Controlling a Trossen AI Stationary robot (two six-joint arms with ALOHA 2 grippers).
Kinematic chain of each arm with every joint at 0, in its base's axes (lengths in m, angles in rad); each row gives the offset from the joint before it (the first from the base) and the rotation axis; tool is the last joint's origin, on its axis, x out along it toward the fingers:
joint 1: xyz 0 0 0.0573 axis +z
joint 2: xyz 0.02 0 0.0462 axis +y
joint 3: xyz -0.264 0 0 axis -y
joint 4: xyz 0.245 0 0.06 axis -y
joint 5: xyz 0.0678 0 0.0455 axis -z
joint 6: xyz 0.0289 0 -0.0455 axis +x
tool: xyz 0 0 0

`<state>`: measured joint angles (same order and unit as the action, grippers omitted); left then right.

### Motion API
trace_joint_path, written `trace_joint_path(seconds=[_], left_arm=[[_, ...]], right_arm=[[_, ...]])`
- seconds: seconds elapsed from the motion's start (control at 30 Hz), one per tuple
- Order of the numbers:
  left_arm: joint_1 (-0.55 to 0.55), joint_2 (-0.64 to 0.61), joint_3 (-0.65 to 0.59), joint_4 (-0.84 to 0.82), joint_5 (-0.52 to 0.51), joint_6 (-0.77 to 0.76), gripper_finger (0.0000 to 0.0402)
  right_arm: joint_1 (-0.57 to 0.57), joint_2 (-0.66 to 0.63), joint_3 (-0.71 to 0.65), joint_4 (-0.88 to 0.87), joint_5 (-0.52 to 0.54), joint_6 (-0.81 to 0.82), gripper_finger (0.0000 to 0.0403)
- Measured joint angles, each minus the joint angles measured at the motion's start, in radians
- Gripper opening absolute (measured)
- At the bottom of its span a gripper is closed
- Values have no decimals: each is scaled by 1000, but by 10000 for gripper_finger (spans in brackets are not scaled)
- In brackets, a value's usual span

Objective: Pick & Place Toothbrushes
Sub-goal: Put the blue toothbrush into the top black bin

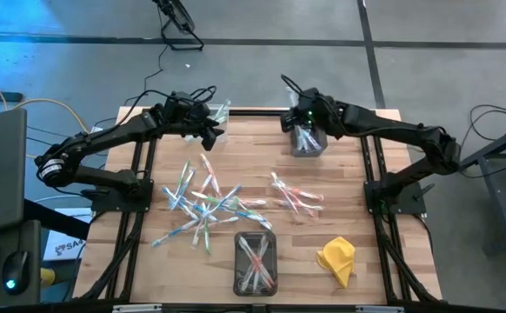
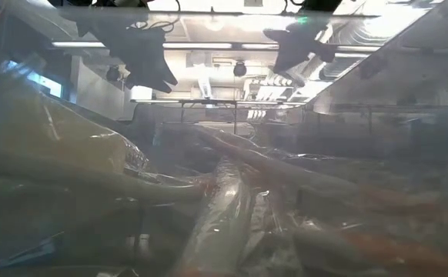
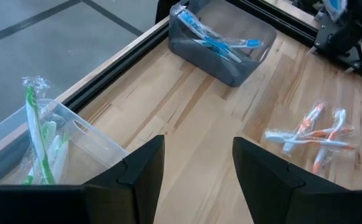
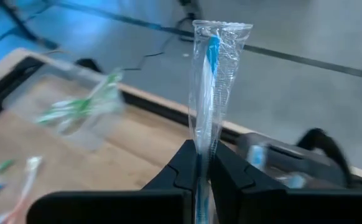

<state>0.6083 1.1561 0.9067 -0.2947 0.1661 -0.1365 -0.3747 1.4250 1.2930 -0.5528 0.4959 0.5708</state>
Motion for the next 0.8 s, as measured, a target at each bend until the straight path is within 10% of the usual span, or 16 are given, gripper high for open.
trace_joint_path(seconds=[0.8], left_arm=[[0, 0, 0, 1, -6, 0, 187]], right_arm=[[-250, 5, -11, -69, -54, -253, 16]])
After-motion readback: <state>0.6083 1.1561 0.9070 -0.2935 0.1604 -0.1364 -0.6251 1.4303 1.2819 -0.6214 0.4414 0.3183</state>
